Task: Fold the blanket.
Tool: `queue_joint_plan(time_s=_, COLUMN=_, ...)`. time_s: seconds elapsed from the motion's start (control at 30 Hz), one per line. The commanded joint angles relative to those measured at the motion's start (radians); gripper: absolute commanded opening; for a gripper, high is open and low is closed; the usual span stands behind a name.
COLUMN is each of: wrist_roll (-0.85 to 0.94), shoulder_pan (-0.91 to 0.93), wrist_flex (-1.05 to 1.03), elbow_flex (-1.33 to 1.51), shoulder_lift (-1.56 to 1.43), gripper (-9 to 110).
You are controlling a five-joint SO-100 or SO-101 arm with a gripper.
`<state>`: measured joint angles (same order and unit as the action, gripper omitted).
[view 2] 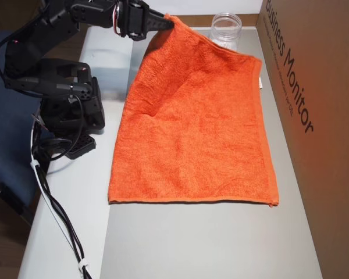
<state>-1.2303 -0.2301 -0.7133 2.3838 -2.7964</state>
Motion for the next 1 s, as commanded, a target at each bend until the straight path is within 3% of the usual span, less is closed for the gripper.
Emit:
queue_joint_plan(time_s=0.0, wrist_roll=-0.008, shoulder_pan=0.005, wrist_flex=0.002, elbow_flex=-0.052, shoulder_lift=0.002, gripper=0)
queue_joint_plan(time_s=0.37, wrist_roll=-0.008, shoulder_pan=0.069, wrist_flex=0.017, elbow_flex=-0.189, shoulder_lift=0.213, gripper=0)
queue_joint_plan(time_s=0.97, wrist_roll=-0.008, shoulder_pan=0.393, wrist_flex=0.018, elbow_flex=-0.201, shoulder_lift=0.290, gripper=0)
